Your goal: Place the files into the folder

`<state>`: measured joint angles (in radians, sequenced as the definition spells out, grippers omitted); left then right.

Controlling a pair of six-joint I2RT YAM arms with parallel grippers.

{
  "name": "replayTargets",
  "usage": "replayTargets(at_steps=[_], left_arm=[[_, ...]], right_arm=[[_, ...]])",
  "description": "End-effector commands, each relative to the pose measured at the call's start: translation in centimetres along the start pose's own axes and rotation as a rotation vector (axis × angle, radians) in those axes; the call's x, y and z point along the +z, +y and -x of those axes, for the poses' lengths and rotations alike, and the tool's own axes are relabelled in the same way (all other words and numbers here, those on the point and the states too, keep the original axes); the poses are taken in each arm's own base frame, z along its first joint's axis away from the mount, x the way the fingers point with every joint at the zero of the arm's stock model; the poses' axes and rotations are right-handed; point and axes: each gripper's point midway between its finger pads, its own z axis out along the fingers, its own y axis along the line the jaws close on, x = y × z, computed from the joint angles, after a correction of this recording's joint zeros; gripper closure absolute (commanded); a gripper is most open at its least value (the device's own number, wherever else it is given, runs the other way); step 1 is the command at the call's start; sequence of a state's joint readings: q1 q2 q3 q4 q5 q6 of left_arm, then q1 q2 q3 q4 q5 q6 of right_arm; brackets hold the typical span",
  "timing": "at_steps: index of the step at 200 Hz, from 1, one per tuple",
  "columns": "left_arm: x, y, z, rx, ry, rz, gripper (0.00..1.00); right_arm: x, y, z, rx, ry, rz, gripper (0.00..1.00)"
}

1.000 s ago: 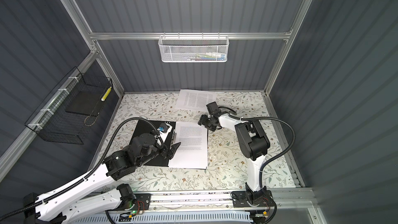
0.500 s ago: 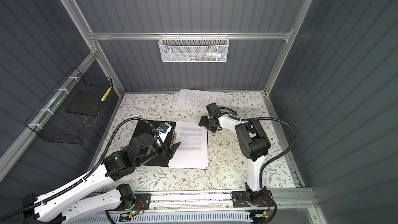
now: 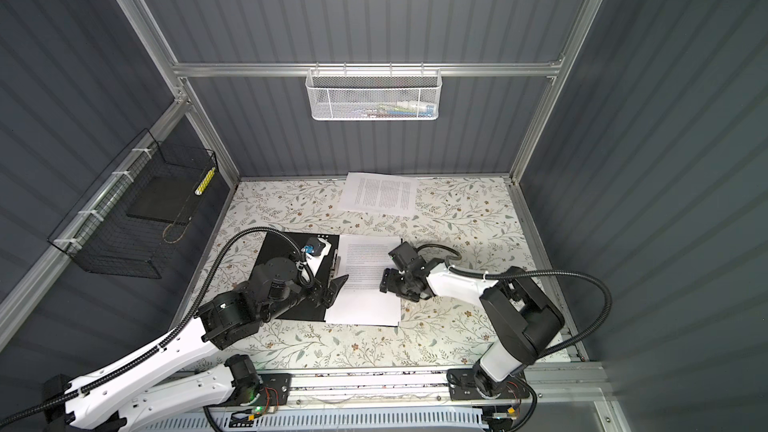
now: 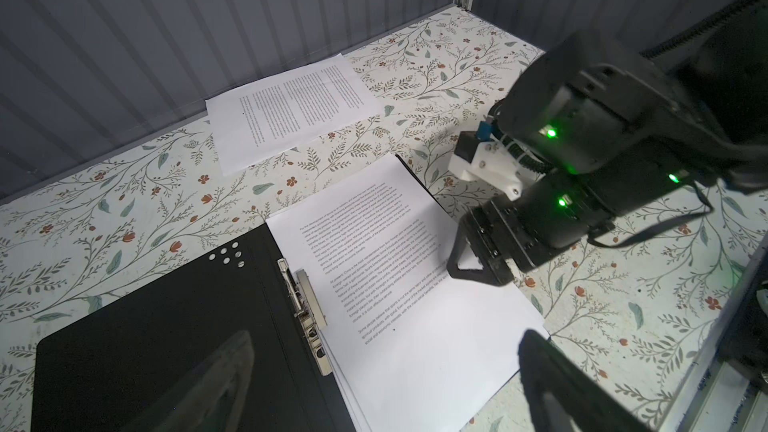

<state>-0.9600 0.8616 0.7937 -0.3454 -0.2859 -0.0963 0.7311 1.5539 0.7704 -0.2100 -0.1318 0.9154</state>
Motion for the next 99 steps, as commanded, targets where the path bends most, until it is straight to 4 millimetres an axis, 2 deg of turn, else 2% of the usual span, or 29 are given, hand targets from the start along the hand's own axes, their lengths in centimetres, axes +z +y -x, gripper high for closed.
replayTargets(at_steps=[1,38,99], left_arm=[[-0.6,-0.1,0.7,0.005,-0.023,-0.016,0.0],[-0.6,-0.2,0.7,0.003,-0.021,-0.021,0.0],[-0.6,-0.2,0.5,0.001,-0.016,-0.022,0.0]], right_arm=[[0.1,-0.7,-1.7,0.058,-0.007,-0.025,0.22],[0.4,-0.1,-3.8,0.051,0.014,-0.014,0.22],[-0.5,-0.9,-3.0,0.03,-0.031,-0.112,0.22]])
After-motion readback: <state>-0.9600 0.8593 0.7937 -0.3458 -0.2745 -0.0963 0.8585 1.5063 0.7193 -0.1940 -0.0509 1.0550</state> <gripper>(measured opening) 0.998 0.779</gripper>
